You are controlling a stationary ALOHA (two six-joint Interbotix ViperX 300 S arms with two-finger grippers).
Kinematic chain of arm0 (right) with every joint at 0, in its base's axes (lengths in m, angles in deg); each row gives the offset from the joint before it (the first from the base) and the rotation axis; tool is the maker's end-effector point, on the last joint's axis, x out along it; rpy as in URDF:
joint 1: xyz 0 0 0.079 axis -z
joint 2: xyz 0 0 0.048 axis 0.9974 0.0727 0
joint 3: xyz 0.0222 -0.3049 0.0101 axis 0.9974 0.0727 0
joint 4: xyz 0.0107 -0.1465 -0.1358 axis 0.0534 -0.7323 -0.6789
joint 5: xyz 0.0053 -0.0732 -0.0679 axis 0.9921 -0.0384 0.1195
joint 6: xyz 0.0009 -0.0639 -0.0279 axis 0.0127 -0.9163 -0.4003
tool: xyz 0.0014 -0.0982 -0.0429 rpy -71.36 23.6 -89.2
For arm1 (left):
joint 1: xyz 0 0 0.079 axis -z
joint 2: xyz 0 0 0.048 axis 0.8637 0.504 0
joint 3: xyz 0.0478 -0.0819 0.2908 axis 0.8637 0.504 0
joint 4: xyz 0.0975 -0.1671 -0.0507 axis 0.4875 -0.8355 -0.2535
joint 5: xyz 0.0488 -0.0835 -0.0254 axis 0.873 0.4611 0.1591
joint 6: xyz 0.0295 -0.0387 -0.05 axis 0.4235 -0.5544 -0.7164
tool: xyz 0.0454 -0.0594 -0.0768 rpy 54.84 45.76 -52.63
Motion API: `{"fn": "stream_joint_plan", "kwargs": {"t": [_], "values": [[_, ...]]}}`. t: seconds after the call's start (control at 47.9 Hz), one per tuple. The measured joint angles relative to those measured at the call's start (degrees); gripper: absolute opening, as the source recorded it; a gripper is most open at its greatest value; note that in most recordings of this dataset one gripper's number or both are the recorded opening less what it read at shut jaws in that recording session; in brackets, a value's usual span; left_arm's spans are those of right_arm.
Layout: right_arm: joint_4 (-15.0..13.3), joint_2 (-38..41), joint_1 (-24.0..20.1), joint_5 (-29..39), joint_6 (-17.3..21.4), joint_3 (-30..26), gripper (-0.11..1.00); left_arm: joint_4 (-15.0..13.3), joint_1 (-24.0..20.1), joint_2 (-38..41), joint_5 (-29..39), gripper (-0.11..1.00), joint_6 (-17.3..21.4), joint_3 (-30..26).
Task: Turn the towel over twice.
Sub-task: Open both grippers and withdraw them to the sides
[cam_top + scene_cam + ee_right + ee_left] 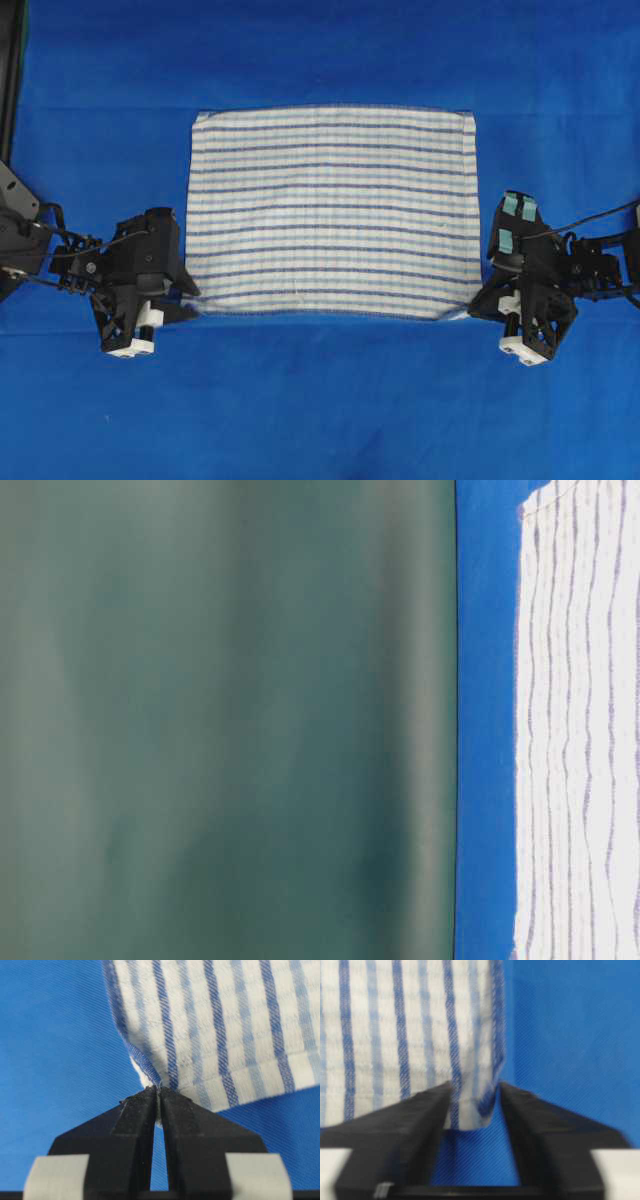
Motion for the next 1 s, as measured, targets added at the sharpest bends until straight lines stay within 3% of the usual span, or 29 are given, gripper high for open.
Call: {"fn": "stream_joint_plan", "kwargs": {"t": [0.104, 0.209, 0.376, 0.501, 0.752, 0.898, 1.003], "values": [[-1.1, -1.9, 0.1, 0.2, -0.4, -0.6, 0.46, 0.0, 0.0, -3.0, 2.5, 0.66, 0.6, -0.8], [-3.1, -5.0, 0.1, 0.3, -1.2, -1.1, 0.68, 0.2, -0.1, -7.6, 6.0, 0.72, 1.7, -2.1], [-7.6, -12.4, 2.5, 0.4, -3.3, -1.1, 0.63, 0.2, -1.9, -15.7, 9.2, 0.71, 5.5, -2.8], [-10.8, -18.4, 6.4, 1.1, -5.3, -0.5, 0.64, 0.3, -4.0, -21.9, 9.3, 0.71, 9.5, -2.1], [-19.9, -30.5, 16.2, 2.0, -8.4, 2.1, 0.64, 0.2, -10.6, -32.5, 8.3, 0.71, 16.1, 1.3], [-24.6, -37.6, 21.7, 2.0, -8.6, 4.4, 0.64, 0.3, -13.7, -39.2, 6.8, 0.71, 18.4, 4.0], [-26.5, -41.7, 24.5, 1.8, -8.7, 6.7, 0.64, 0.3, -15.2, -43.6, 5.3, 0.71, 19.0, 7.2]]}}
